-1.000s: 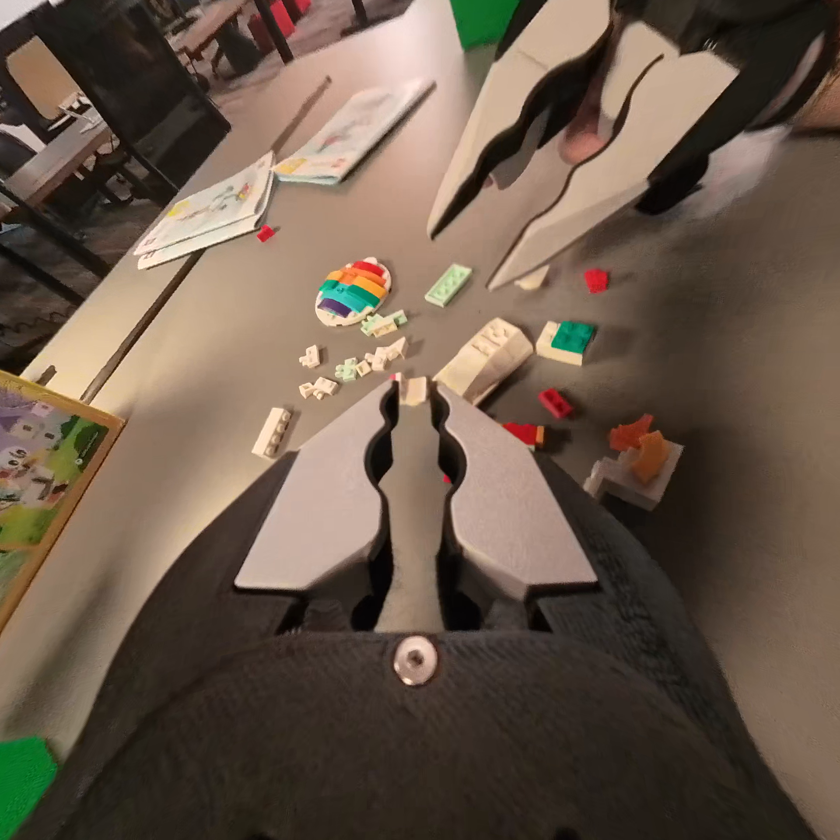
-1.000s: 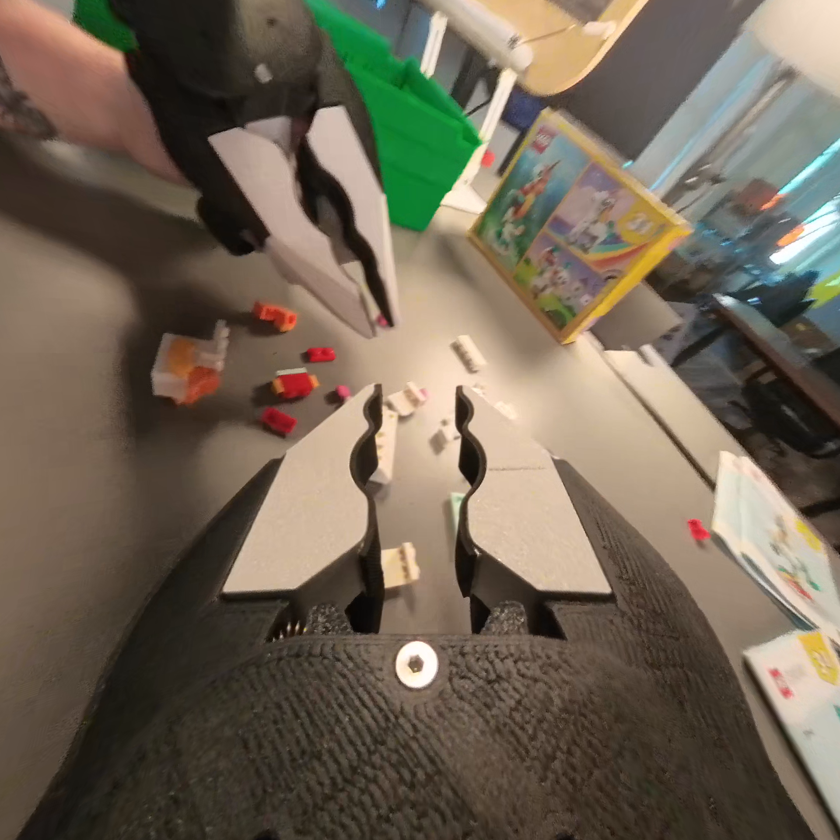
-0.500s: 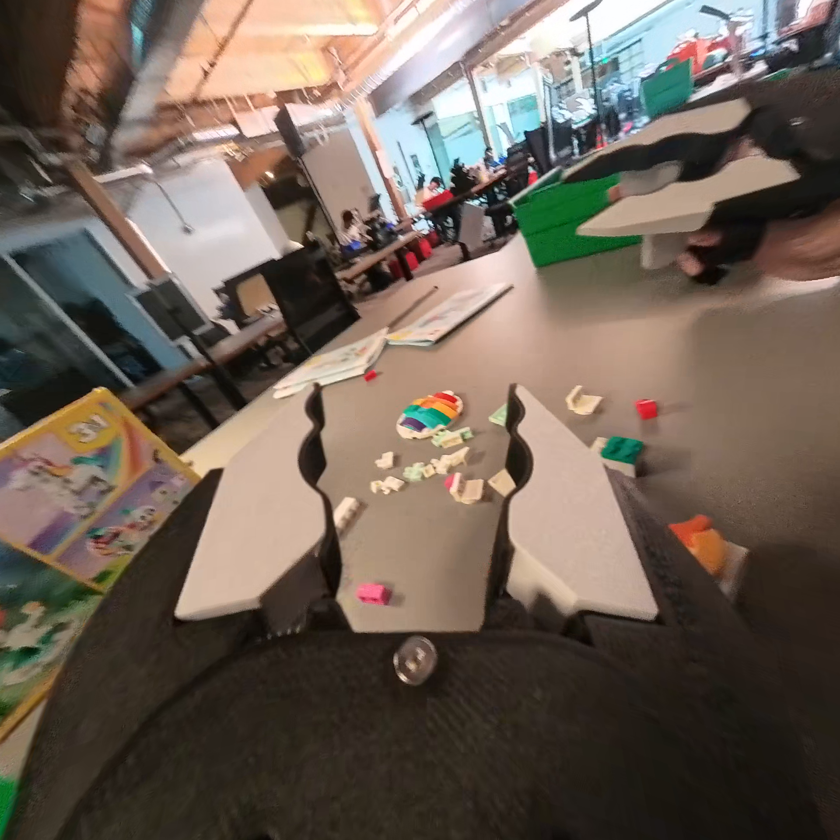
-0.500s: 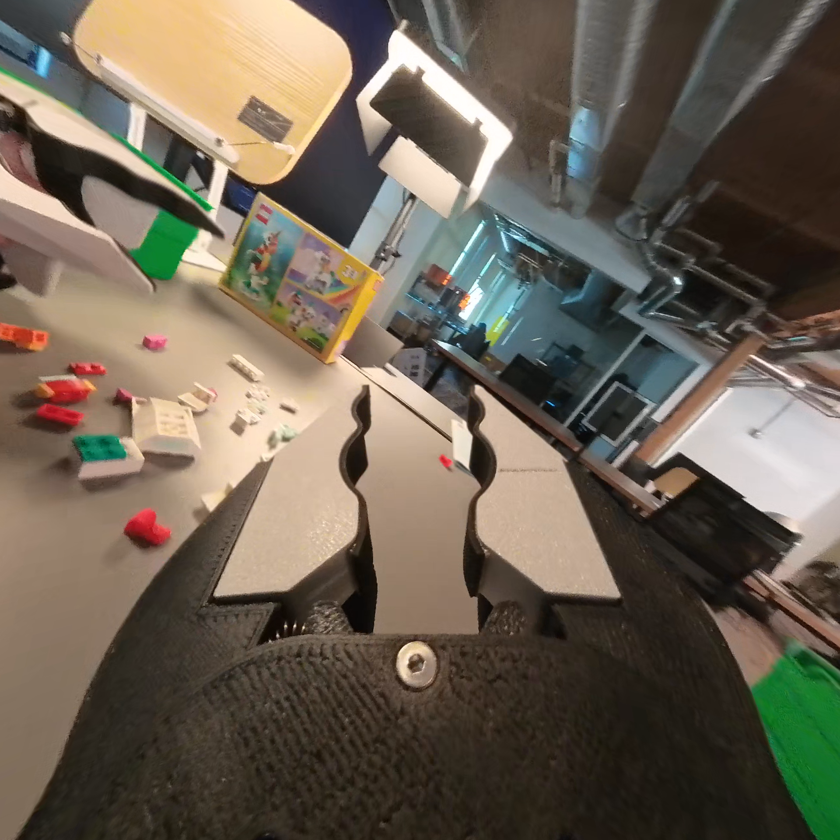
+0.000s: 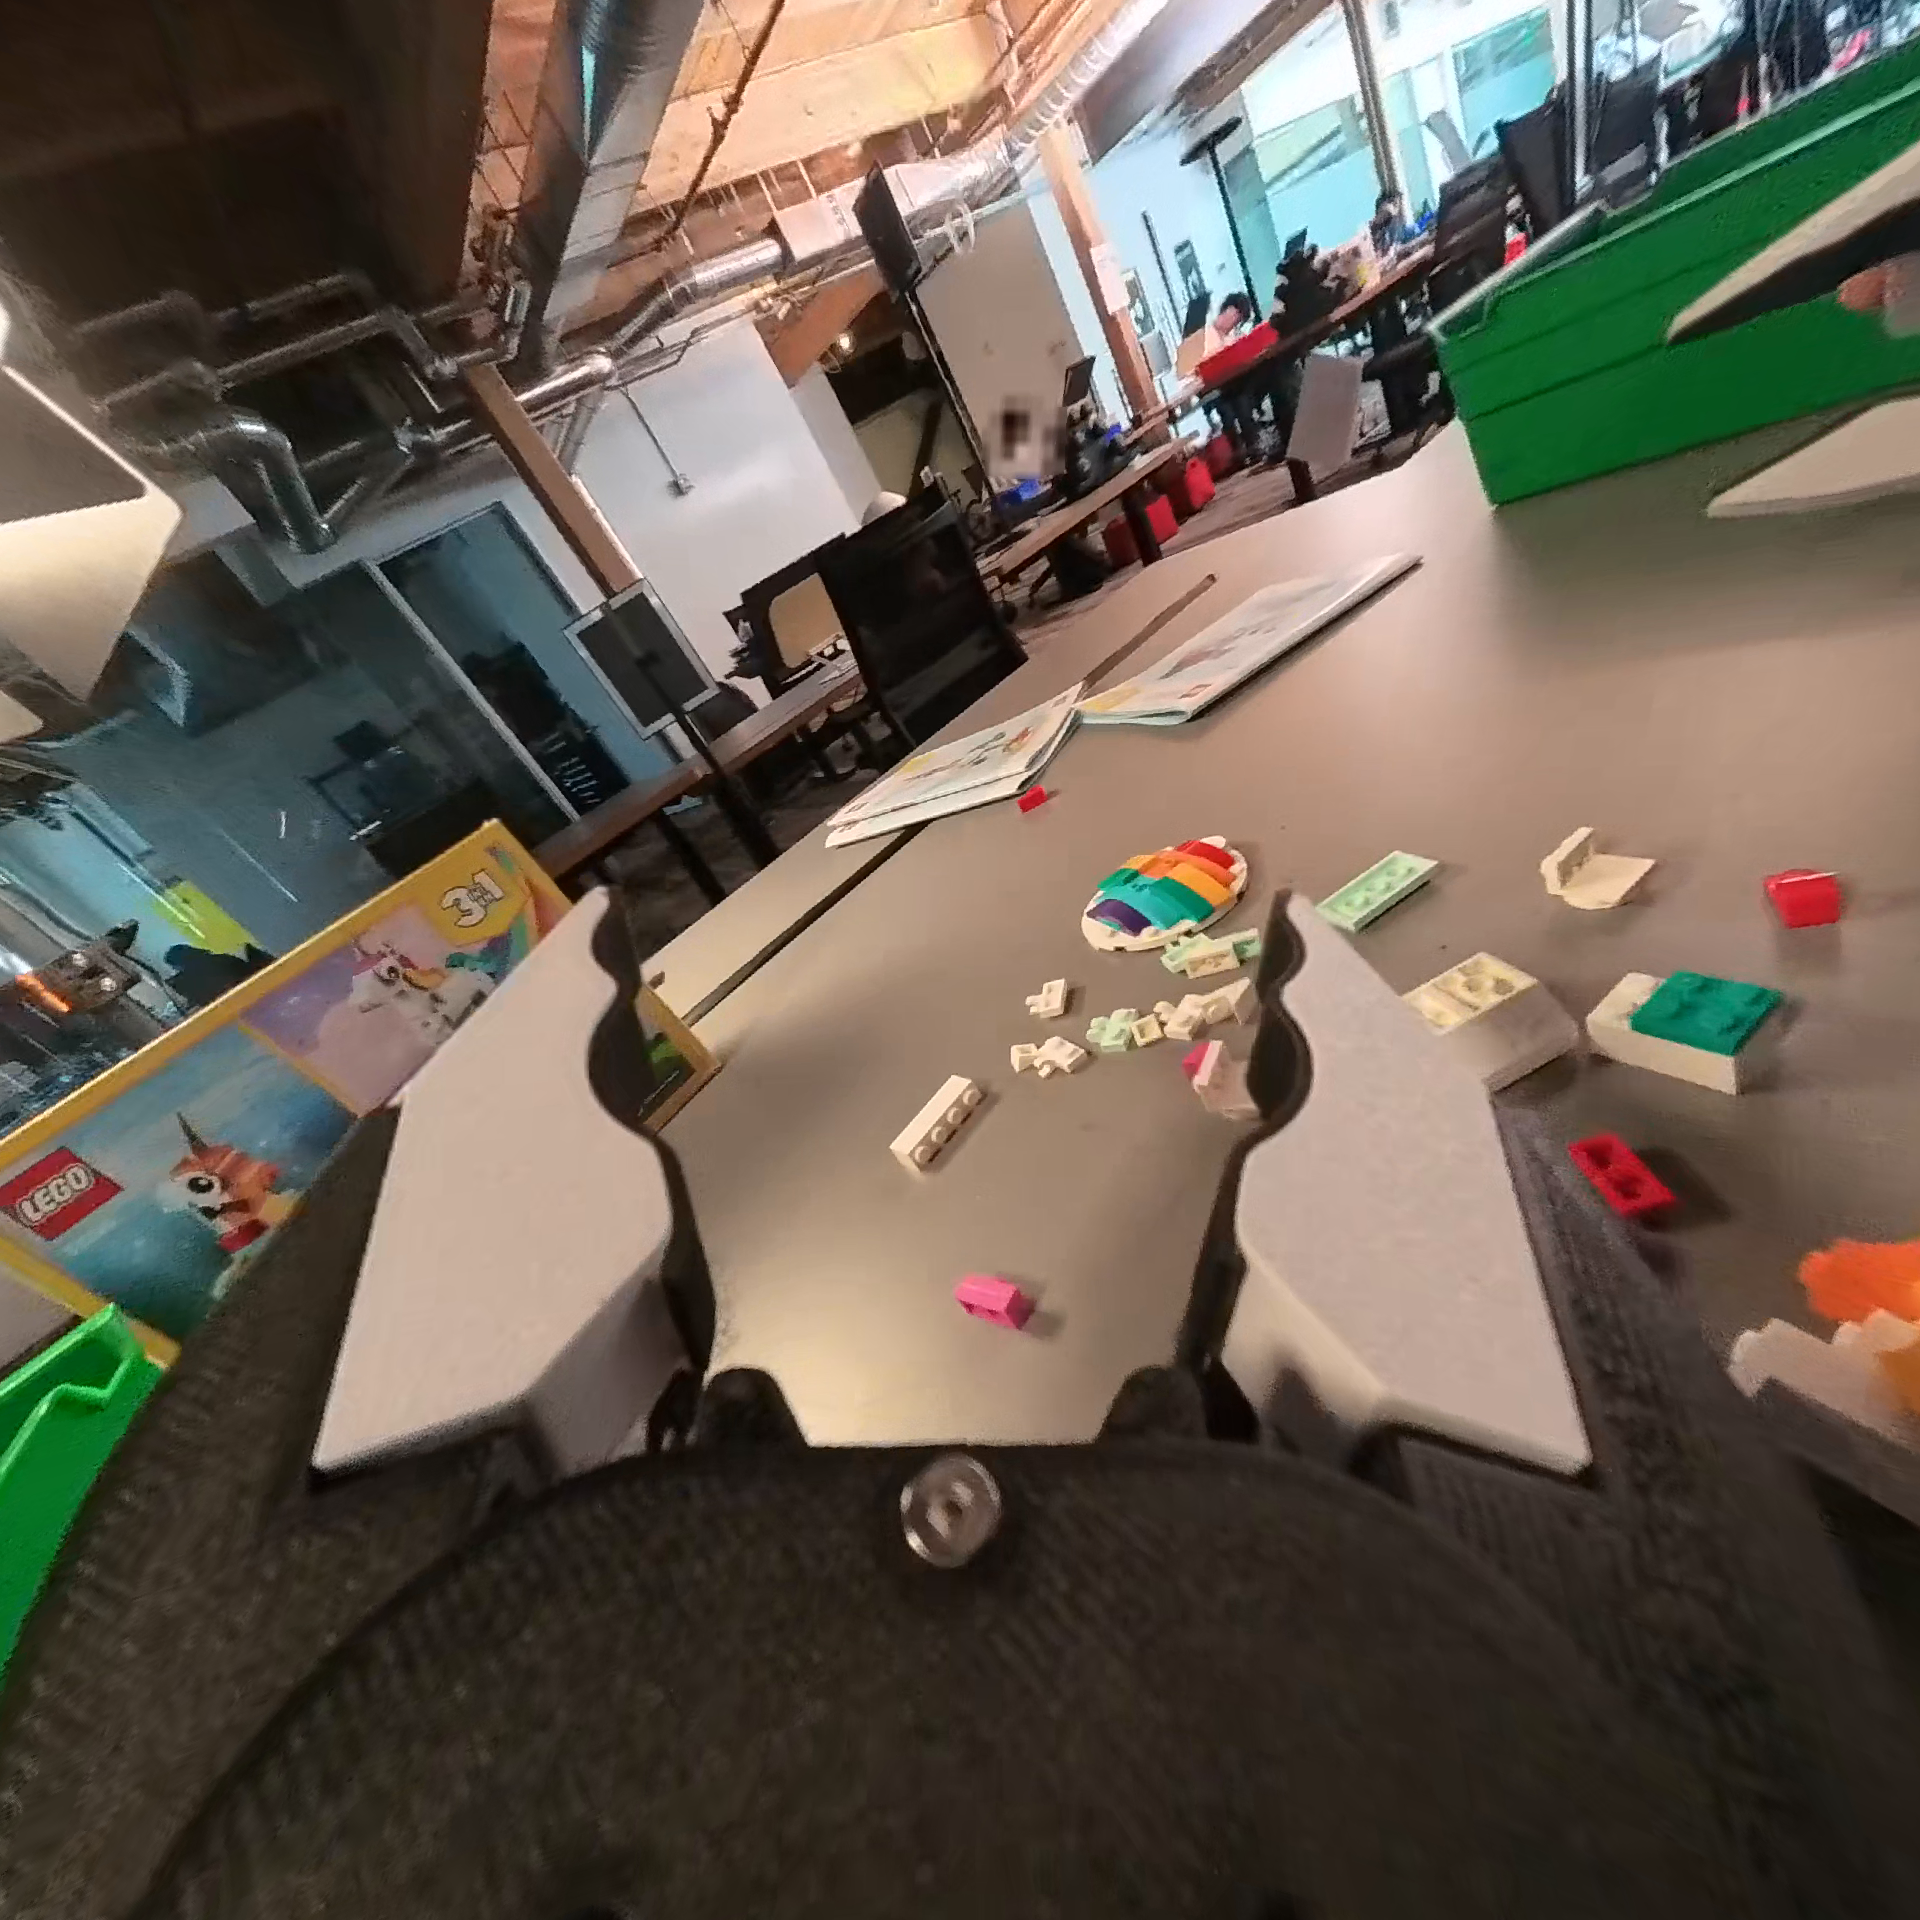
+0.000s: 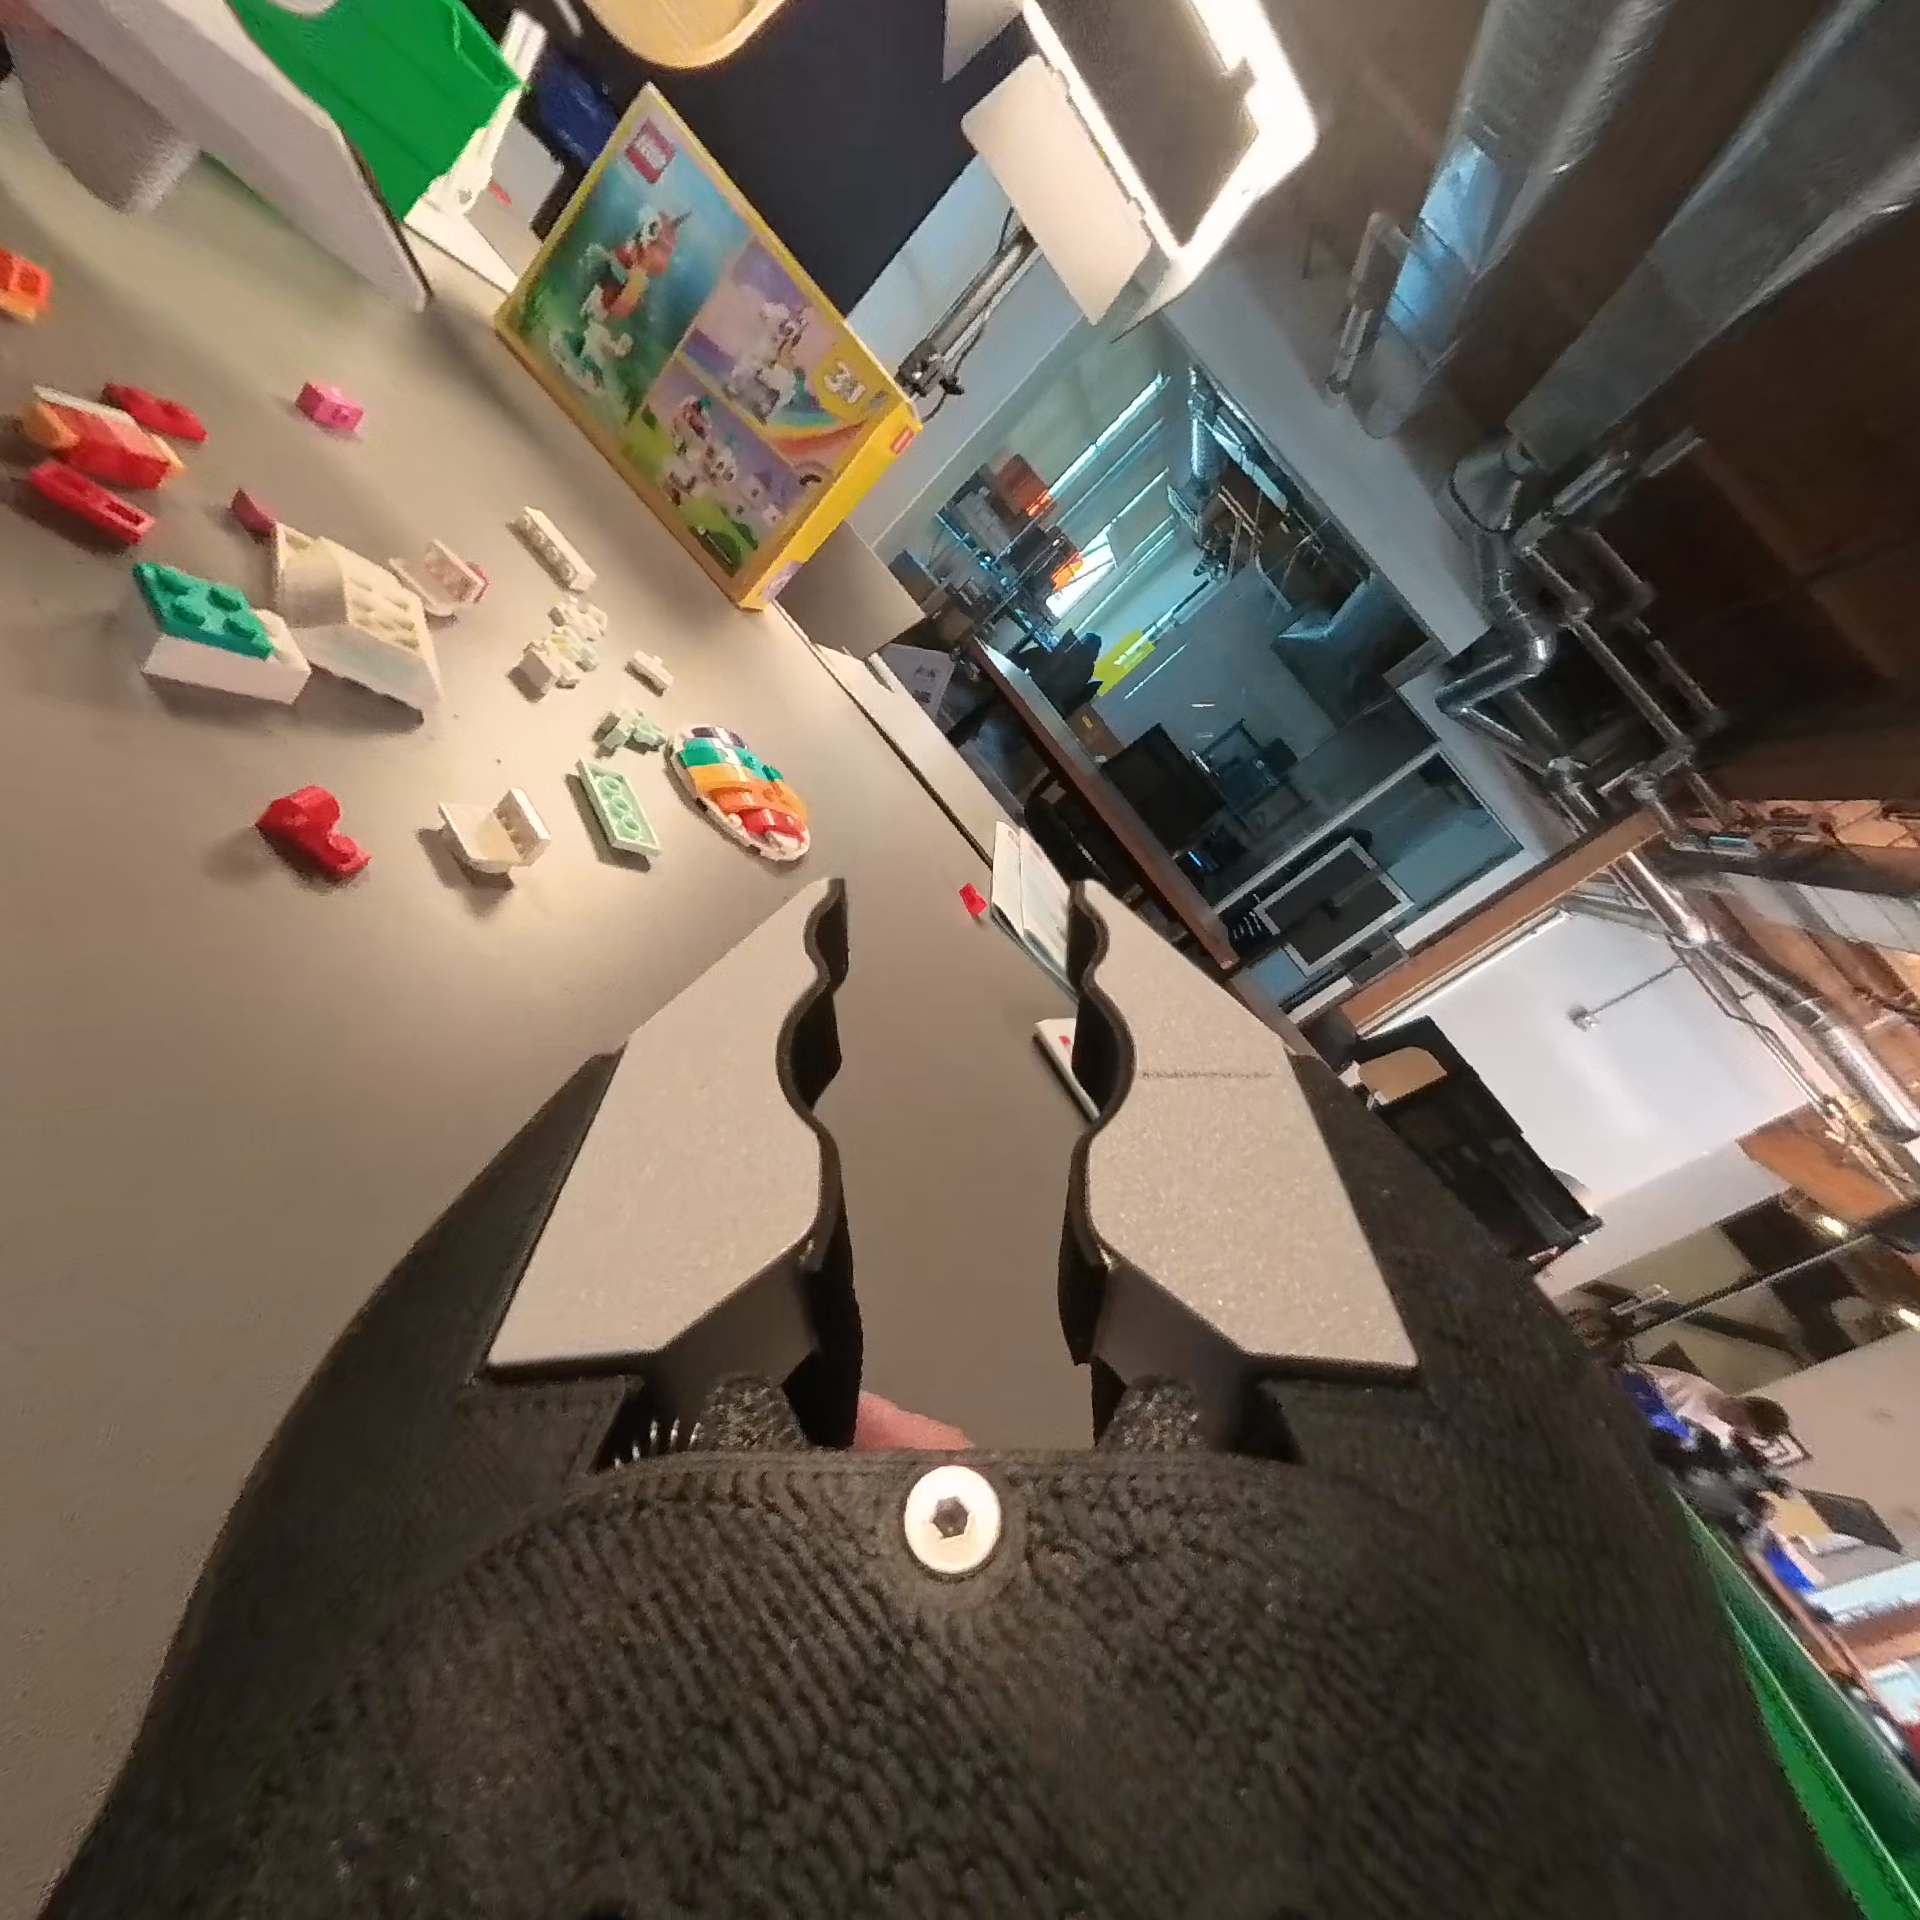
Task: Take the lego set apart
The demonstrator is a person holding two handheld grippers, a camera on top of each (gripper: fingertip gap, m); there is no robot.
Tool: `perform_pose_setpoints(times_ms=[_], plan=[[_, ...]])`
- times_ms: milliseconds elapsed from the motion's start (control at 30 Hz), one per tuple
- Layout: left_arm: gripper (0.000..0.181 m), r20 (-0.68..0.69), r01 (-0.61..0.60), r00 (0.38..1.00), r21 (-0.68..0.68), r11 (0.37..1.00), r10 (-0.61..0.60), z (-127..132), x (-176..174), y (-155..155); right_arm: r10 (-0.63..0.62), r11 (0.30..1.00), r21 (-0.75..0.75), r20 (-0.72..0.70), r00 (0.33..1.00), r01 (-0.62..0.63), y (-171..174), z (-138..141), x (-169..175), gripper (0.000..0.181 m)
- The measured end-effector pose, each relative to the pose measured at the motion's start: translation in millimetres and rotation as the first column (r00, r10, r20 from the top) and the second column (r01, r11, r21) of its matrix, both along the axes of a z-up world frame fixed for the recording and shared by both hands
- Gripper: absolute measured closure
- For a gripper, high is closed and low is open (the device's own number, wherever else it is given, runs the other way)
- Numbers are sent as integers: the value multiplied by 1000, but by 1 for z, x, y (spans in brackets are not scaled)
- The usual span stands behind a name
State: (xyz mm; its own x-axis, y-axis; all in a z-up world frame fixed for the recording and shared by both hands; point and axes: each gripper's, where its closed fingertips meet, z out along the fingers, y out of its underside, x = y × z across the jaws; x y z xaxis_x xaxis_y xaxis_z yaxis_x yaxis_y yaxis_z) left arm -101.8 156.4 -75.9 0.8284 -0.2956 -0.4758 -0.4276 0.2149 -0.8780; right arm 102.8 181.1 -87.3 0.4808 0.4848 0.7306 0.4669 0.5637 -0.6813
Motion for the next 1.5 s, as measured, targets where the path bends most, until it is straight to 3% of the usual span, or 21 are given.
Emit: perform_pose_setpoints(times_ms=[167, 333, 400, 533, 800, 1067, 1500], plan=[[62, -74, 6, 997, -24, 1000, -8, -10, 9, 0, -62, 996, -69, -14, 998, 61, 11, -4, 7, 138], [58, -60, -31, 998, 12, 999, 32, -4, 3, -3, -117, 992, -50, -83, 990, 113, 16, 8, 19, 131], [53, -18, -33, 999, 24, 999, 34, 0, 0, -1, -137, 990, -52, -126, 982, 131, 19, 13, 24, 123], [46, 77, -38, 996, 0, 999, 38, 4, -6, 2, -181, 982, -91, -169, 969, 167, 27, 14, 30, 91], [36, 188, -41, 981, 29, 999, 35, 14, -17, 1, -93, 996, -23, -70, 993, 92, 14, 6, 8, 90], [28, 65, -23, 998, 127, 992, 15, 18, -3, 0, -47, 999, -29, -79, 996, 44, 12, 6, 2, 91], [24, -18, -60, 998, 191, 980, 65, 19, -2, 0, -57, 996, -70, -148, 987, 47, 14, 14, 8, 94]])
